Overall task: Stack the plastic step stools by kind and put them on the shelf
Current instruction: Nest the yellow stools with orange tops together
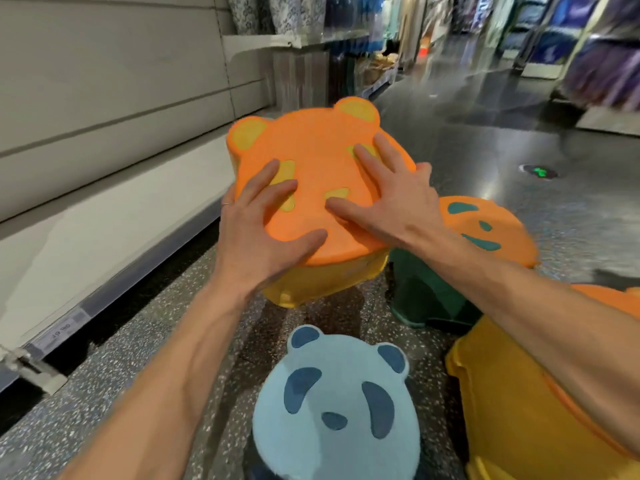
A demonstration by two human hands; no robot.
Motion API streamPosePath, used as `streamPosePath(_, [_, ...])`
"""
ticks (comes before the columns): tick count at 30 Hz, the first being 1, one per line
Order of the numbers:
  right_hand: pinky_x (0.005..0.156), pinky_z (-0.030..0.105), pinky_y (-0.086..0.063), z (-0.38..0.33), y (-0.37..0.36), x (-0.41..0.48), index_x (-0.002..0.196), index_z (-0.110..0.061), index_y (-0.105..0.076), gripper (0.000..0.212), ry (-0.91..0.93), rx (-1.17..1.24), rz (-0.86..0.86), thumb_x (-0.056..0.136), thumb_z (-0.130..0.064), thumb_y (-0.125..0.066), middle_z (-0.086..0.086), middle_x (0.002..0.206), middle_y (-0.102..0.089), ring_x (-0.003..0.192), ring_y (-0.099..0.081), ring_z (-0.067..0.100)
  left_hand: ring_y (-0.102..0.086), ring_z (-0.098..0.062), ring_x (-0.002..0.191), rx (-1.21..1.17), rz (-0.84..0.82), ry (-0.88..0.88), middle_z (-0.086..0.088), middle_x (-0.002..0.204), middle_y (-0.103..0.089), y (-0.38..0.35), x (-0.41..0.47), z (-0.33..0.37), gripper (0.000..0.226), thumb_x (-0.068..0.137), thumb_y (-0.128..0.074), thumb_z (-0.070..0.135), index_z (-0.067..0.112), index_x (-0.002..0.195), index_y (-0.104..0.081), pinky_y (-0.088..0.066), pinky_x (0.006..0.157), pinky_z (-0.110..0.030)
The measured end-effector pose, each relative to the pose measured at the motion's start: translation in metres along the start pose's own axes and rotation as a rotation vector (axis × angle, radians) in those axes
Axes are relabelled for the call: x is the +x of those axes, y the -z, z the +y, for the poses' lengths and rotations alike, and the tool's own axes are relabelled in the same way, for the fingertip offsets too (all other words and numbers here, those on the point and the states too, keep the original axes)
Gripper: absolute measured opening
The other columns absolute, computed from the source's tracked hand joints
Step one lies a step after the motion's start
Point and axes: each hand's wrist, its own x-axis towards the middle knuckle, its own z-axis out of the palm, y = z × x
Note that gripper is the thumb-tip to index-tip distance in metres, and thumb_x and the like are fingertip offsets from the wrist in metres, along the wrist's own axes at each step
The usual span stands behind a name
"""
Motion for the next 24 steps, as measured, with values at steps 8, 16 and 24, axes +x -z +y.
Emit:
streamPosePath(8, [0.104,0.060,-0.040,0.013,0.136,-0.050,0.154,-0.055,-0.026,0.100,-0.152,-0.184,0.252,0.066,-0.098,-0.044,-0.026,0.169,-0.009,0.137,-0.030,0.042,-0.045,-0.012,0.142,-0.150,0.076,-0.245,0.011,0.160,-0.048,0.000,0.026,0.113,0.073,0.069,-0.080,0.065,0.032,0.133,-0.068,-0.035,0.118,-0.050])
streamPosePath(16, [0.106,0.060,-0.038,0.037,0.241,-0.122,0.156,-0.052,-0.024,0.104,-0.234,-0.313,0.383,0.066,-0.100,-0.039,-0.022,0.169,-0.011,0.140,-0.027,0.047,-0.046,-0.005,0.146,-0.336,0.032,-0.325,0.016,0.158,-0.050,0.005,0.013,0.221,0.069,0.069,-0.083,0.065,0.038,0.131,-0.069,-0.043,0.116,-0.047])
streamPosePath(24, [0.107,0.061,-0.037,0.108,0.324,-0.175,0.155,-0.053,-0.026,0.101,-0.340,-0.294,0.313,0.067,-0.100,-0.040,-0.022,0.168,-0.015,0.143,-0.025,0.050,-0.045,0.008,0.141,-0.385,-0.073,-0.305,0.022,0.155,-0.051,-0.024,-0.009,0.332,0.070,0.063,-0.082,0.070,0.044,0.127,-0.070,-0.038,0.104,-0.009])
